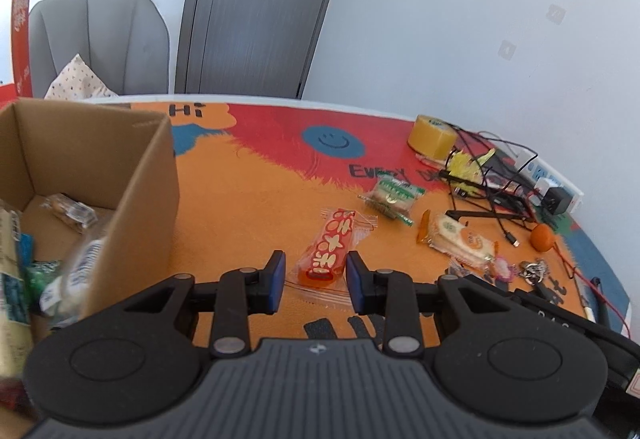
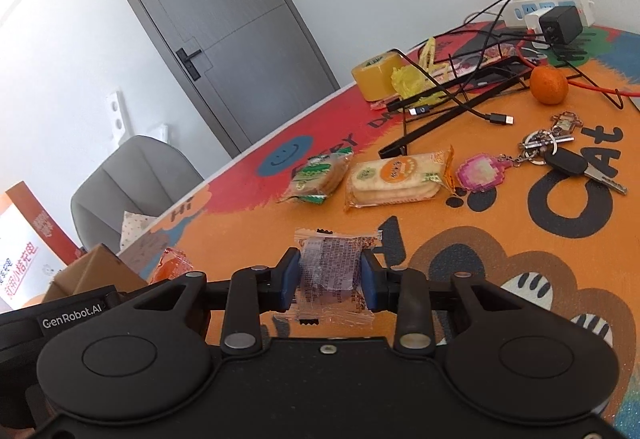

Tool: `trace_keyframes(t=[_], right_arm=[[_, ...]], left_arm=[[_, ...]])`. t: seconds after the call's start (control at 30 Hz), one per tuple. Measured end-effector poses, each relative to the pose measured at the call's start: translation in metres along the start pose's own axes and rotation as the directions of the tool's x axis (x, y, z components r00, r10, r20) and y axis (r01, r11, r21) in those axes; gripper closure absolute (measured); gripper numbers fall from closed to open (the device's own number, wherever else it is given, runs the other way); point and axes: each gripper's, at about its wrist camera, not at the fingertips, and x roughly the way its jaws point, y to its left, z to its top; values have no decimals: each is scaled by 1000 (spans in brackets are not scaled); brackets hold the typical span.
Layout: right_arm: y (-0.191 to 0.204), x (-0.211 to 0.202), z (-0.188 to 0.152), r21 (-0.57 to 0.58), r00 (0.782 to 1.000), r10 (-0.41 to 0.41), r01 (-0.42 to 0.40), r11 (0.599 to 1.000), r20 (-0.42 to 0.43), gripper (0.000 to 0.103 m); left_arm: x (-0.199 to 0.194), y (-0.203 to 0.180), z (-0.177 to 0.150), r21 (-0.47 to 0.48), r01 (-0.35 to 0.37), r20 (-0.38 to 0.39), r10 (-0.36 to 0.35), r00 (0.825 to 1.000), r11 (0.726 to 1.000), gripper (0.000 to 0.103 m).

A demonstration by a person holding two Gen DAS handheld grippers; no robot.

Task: Organize snacks
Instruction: 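Carry the sausage stick and brown candy packet over the box and release them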

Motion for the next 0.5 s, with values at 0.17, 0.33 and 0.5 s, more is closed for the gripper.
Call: trace_keyframes(t=[0.17, 0.33, 0.5], right_arm=[[13, -11, 1, -9, 999, 39, -39, 999, 19, 70], [31, -18, 3, -28, 996, 82, -81, 996, 28, 70], [51, -23, 2, -52, 992, 122, -120, 991, 31, 70]], left_arm=[[-26, 2, 5, -1, 14, 49, -14, 999, 1000, 72], [-47, 9, 9, -9, 11, 86, -10, 996, 1000, 72], [-65, 24, 13, -28, -2, 115, 6, 993, 1000, 72]])
